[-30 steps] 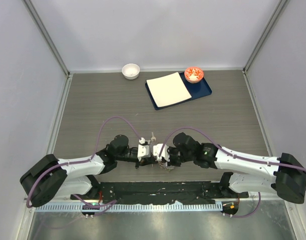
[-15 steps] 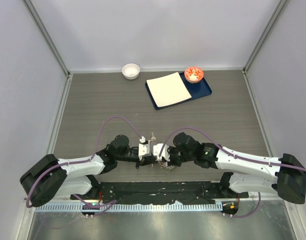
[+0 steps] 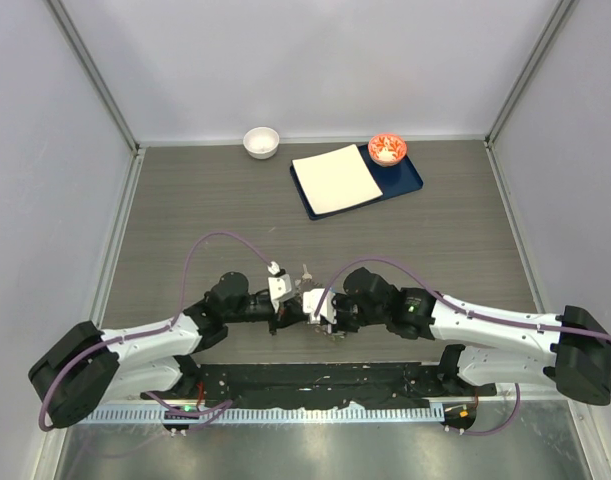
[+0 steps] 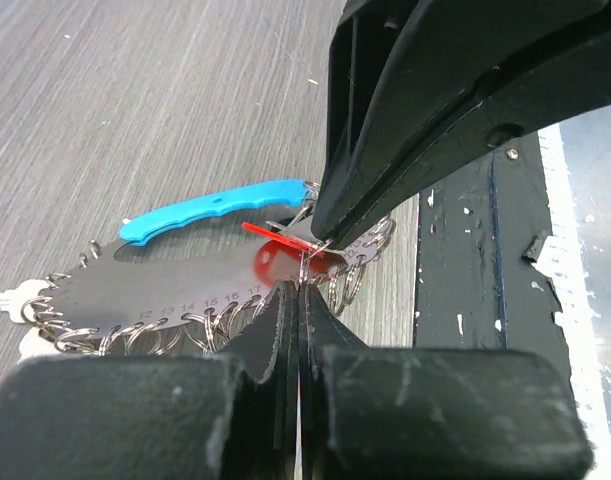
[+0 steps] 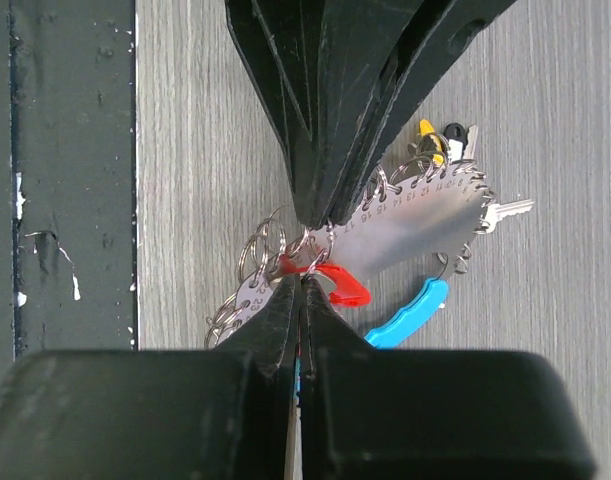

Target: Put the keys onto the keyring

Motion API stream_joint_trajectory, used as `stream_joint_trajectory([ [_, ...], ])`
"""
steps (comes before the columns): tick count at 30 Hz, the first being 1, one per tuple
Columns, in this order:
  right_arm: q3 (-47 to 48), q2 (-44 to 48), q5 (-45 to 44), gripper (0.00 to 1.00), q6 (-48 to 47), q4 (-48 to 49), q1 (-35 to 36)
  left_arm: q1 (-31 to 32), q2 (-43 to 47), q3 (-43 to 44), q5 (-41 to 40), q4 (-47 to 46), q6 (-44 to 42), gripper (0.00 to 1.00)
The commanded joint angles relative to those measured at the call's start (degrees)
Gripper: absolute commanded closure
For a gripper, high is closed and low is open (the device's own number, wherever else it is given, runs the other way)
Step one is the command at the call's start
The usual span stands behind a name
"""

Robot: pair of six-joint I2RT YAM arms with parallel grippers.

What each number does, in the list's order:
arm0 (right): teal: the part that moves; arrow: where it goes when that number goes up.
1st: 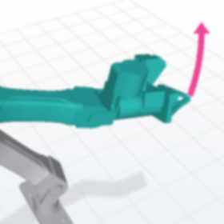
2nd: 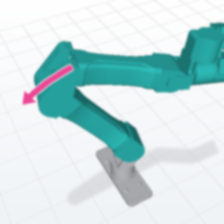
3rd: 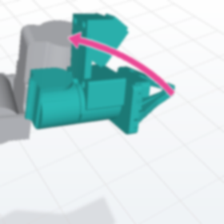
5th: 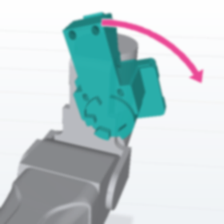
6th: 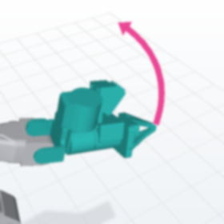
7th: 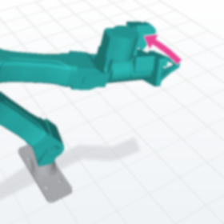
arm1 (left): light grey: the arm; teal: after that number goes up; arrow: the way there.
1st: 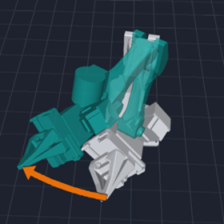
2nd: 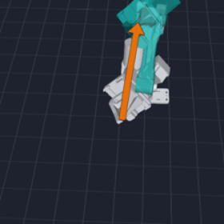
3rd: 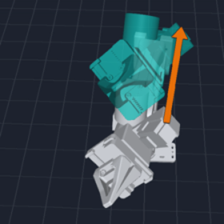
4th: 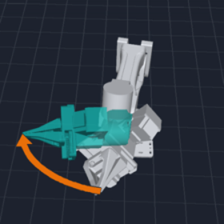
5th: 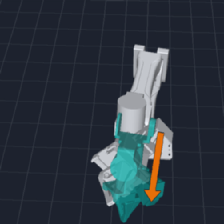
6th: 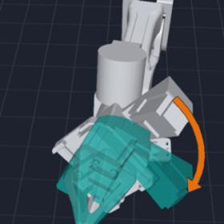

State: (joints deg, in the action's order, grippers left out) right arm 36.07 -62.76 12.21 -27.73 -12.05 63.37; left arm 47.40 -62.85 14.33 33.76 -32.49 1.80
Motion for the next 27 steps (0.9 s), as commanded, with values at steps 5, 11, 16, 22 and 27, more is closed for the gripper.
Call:
stream_joint_trajectory([
  [5, 1.7, -1.1, -1.2, 0.99, -0.2, 0.4, 1.4, -0.9, 5.9, -0.1, -4.4, -5.6, 5.3, 1.0],
  [11, 1.2, -1.1, -2.2, 0.99, -0.3, 1.4, 1.5, -0.8, 6.9, -2.5, -6.1, -10.8, 7.1, 1.0],
  [16, -0.4, 1.3, -3.6, 0.99, 0.7, 5.5, 1.5, -0.9, 6.8, -6.1, -9.8, -17.5, 8.6, 1.0],
  [22, 0.1, 3.3, -5.4, 0.99, 0.6, 7.1, 1.5, -0.9, 7.1, -8.1, -10.6, -20.1, 8.9, 0.79],
  [27, 1.8, 2.5, -4.7, 0.99, -0.7, 4.8, 1.5, -0.8, 10.5, -7.3, -11.4, -14.2, 5.6, 0.6],
])
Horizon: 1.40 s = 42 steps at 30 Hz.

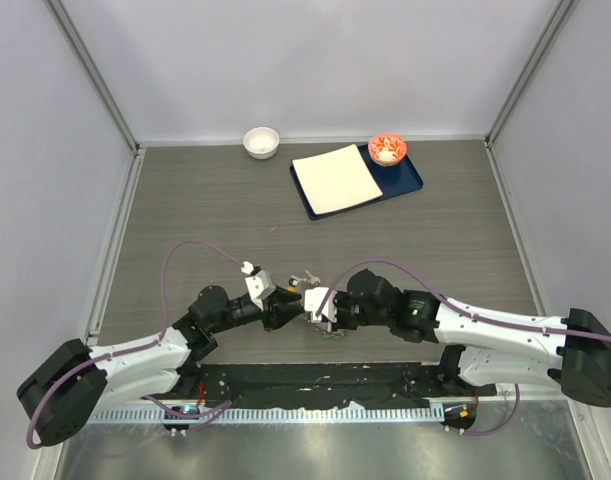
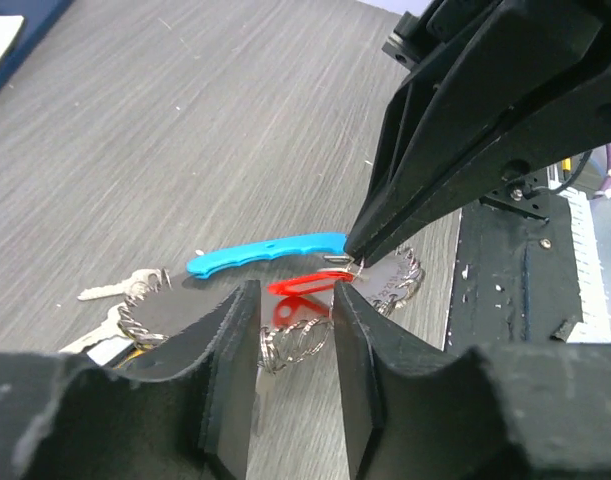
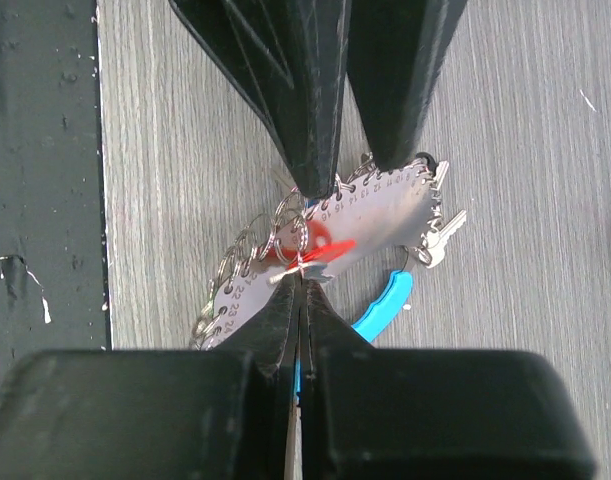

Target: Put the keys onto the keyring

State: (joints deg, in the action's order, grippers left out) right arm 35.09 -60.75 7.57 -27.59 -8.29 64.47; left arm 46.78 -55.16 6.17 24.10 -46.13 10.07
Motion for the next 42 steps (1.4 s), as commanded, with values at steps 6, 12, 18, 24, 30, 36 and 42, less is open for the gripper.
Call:
stream_joint_trajectory([
  [6, 4.5, -0.5, -0.3, 0.99, -1.5, -1.4, 0.4, -0.3, 3.7, 3.7, 1.9, 6.9, -8.4, 0.51],
  [12, 5.2, -0.7, 0.0, 0.99, -1.7, -2.5, 0.4, -0.3, -2.1, 6.6, 10.5, 8.7, -14.0, 0.51],
  [18, 5.0, -0.2, 0.3, 0.99, -1.5, -2.7, 0.3, -0.3, -8.1, 11.7, 16.2, 12.6, -17.6, 0.61],
  [24, 4.5, 0.4, 0.1, 0.99, -1.3, -2.8, 0.5, -0.3, -10.7, 13.9, 17.9, 17.1, -19.2, 0.69],
  [30, 4.5, 0.5, -0.1, 0.99, -1.3, -2.6, 0.4, -0.3, -9.8, 13.7, 17.3, 20.1, -19.9, 0.7],
  [36, 4.5, 0.4, -0.1, 0.99, -1.3, -2.6, 0.5, -0.3, -10.3, 13.8, 16.4, 20.1, -19.8, 0.77],
  [42, 4.5, 0.2, 0.0, 0.99, -1.2, -2.5, 0.5, -0.4, -11.2, 14.2, 16.2, 18.0, -18.1, 0.8],
])
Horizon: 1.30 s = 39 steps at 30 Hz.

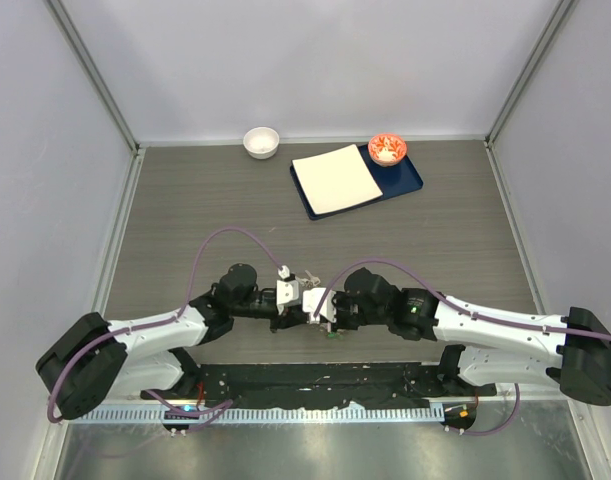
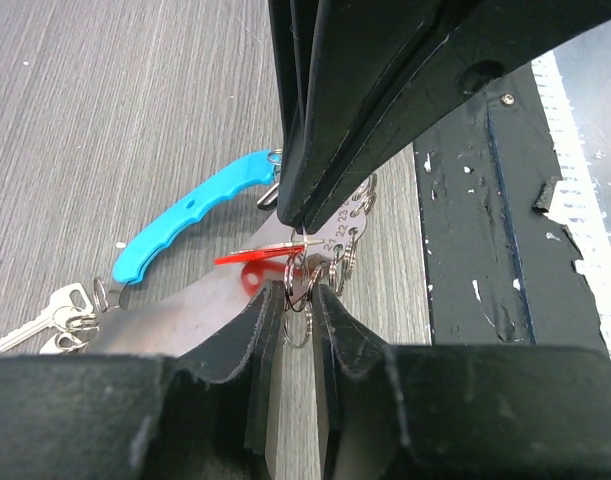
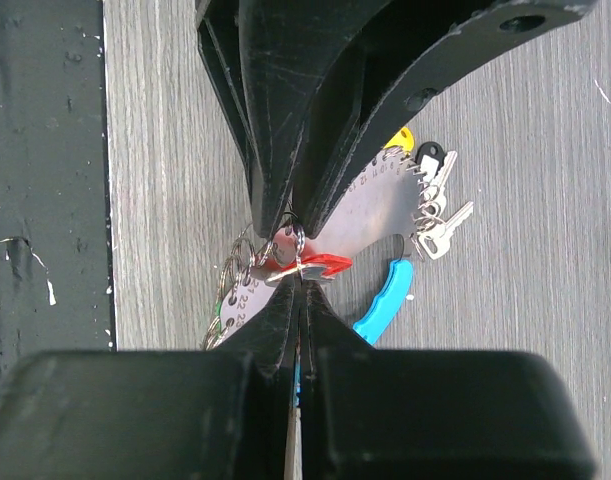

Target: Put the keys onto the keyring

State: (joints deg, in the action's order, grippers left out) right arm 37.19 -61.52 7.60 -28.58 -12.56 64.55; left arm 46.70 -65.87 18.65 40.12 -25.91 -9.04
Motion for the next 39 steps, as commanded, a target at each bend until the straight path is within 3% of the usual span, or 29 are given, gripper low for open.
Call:
stream_joint_trajectory([
  [1, 2.4, 1.0, 0.0, 0.99, -0.3, 1.7, 0.3, -0.3, -0.7, 1.6, -0.3, -2.6, 1.5, 0.81],
  [5, 2.4, 1.3, 0.0, 0.99, 0.2, 1.3, 0.4, -0.2, 0.9, 1.5, -3.4, -2.7, 3.4, 1.0],
  [18, 1.3, 2.6, -1.8, 0.99, 1.9, -0.5, 0.9, -0.2, 12.2, -5.8, -19.6, -6.9, 12.1, 1.0],
  [24, 0.7, -0.3, 0.0, 0.99, 2.4, 2.7, 1.4, -0.3, 15.2, -10.2, -21.7, -16.1, 16.2, 1.0],
  [30, 1.3, -2.4, -0.1, 0.99, 2.6, 5.4, 1.7, -0.2, 13.2, -10.5, -20.3, -19.2, 17.0, 1.0],
  [32, 1.0, -1.2, -1.7, 0.96, 3.0, 6.6, 1.7, -0.3, 12.6, -10.4, -19.1, -18.9, 16.6, 1.0],
  [35, -0.8, 1.0, -4.6, 0.85, 3.5, 9.2, 1.7, -0.3, 12.5, -10.2, -18.4, -17.4, 16.0, 1.0],
  [39, -2.4, 3.4, -7.4, 0.79, 3.4, 12.2, 1.7, -0.3, 12.7, -9.8, -18.6, -15.8, 15.1, 1.0],
])
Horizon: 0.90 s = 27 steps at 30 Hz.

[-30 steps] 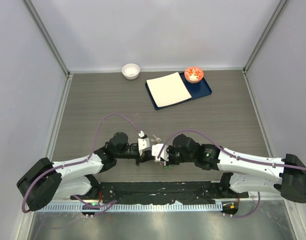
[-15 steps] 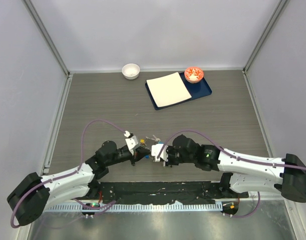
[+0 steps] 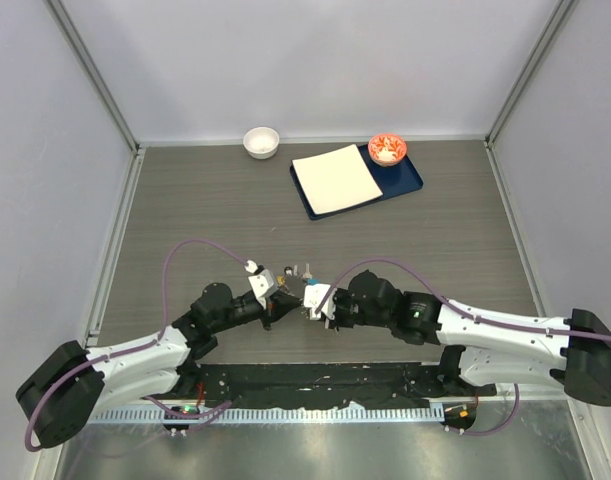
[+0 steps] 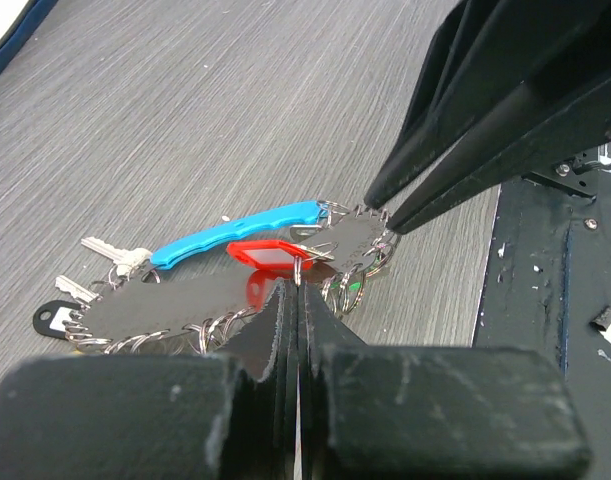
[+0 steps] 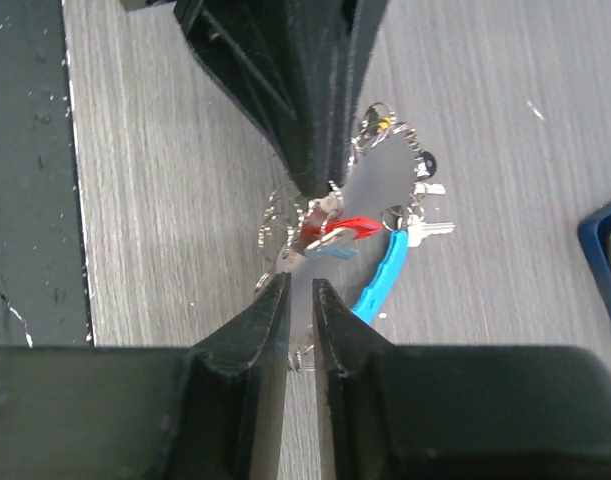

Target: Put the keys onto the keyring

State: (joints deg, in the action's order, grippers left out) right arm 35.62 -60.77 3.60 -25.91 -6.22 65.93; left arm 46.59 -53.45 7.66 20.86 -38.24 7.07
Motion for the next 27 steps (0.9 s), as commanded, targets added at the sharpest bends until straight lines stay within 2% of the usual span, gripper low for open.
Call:
stream_joint_trajectory([
  [1, -0.9, 2.6, -3.4, 0.76, 0.9, 8.4, 0.3, -0.2, 0.5, 1.2, 0.7, -3.5, -1.1, 1.0],
  [9, -1.4, 0.1, -1.8, 0.67, 1.8, 13.2, 0.3, -0.1, 0.7, 1.8, 0.3, -2.4, -0.9, 1.0],
  [23, -1.3, -4.6, 0.2, 0.67, 3.5, 15.4, 0.3, -0.1, 2.4, 2.0, -0.6, -0.7, -0.8, 1.0],
  [27, -1.4, -5.8, -1.2, 0.74, 3.4, 15.4, 0.3, -0.2, 2.6, 2.2, -0.5, -0.6, -0.8, 1.0],
])
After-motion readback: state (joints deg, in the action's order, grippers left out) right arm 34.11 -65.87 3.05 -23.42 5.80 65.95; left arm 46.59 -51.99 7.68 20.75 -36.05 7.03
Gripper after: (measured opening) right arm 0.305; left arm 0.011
